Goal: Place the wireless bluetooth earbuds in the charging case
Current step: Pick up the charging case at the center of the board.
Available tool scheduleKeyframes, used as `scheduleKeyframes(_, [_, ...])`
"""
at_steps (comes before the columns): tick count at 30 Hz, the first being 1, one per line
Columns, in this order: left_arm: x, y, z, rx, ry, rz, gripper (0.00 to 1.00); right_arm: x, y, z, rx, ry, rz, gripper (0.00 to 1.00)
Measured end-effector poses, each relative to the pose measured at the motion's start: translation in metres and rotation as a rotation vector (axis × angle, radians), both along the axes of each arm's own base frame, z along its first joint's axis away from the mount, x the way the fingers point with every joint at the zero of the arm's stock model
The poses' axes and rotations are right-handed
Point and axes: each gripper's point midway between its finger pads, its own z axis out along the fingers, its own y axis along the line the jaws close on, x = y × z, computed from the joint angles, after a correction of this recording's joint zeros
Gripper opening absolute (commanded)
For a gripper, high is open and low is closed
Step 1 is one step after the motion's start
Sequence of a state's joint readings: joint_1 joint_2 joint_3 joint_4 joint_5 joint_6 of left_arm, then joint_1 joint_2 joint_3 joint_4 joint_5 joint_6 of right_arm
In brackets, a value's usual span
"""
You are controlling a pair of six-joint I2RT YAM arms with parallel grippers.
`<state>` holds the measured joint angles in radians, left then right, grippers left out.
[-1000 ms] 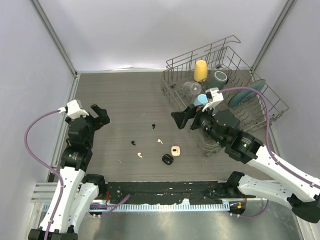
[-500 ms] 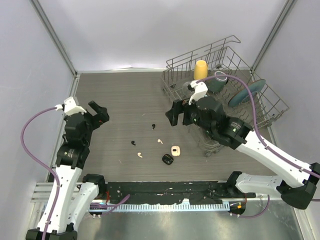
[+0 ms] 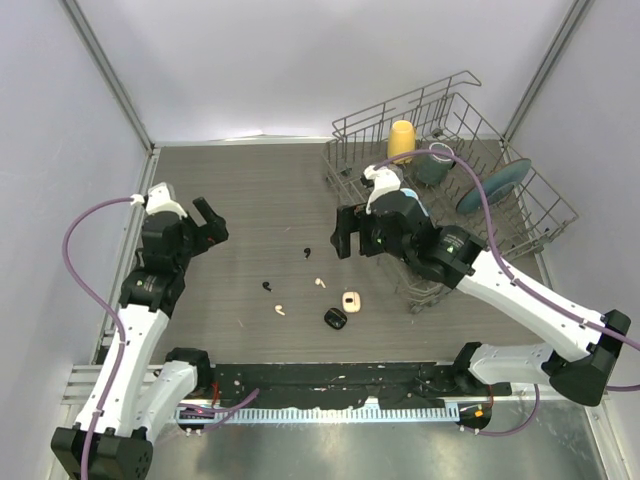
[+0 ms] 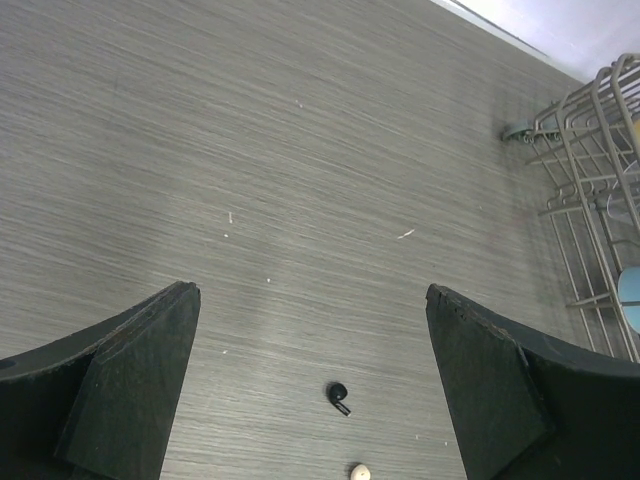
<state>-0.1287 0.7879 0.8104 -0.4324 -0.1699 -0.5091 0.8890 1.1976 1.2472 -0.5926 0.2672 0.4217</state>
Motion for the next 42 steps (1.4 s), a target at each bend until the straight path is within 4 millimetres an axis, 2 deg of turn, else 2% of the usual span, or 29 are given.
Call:
scheduleKeyframes(4, [0.002,-0.006,-0.006,-0.009,0.023,-0.021,1.0,-0.008,-0.002,-0.013,-0.012,0.051,0.01,0.95])
scheduleKeyframes(10, [0.001,-0.009,-0.013,-0.006,0.053,-0.034,1.0,-0.012,-0.006,-0.018,-0.049,0.089,0.005,0.96])
scheduleKeyframes(13, [0.001,-0.009,-0.014,-0.008,0.055,-0.034,1.0,-0.005,-0.015,-0.011,-0.091,0.066,-0.041,0.96])
scheduleKeyframes(19, [0.001,-0.018,-0.018,-0.027,0.072,-0.079,1.0,0.015,-0.024,0.015,-0.124,0.015,-0.147,0.97])
scheduleKeyframes(23, [0.002,-0.029,-0.029,-0.052,0.118,-0.134,1.0,0.015,-0.025,0.015,-0.125,0.024,-0.159,0.97])
scheduleKeyframes(27, [0.0,-0.041,-0.036,-0.078,0.181,-0.191,1.0,0.016,-0.019,0.018,-0.115,0.034,-0.14,0.97])
scheduleKeyframes(33, [0.0,-0.045,-0.031,-0.087,0.198,-0.213,1.0,0.032,-0.004,0.026,-0.091,0.032,-0.11,0.97])
scheduleKeyframes(38, [-0.002,-0.044,-0.033,-0.086,0.211,-0.208,1.0,0.031,0.0,0.025,-0.087,0.039,-0.079,0.98])
scheduleKeyframes(42, [-0.003,-0.044,-0.03,-0.086,0.2,-0.209,1.0,0.021,-0.009,0.03,-0.065,0.023,-0.073,0.98])
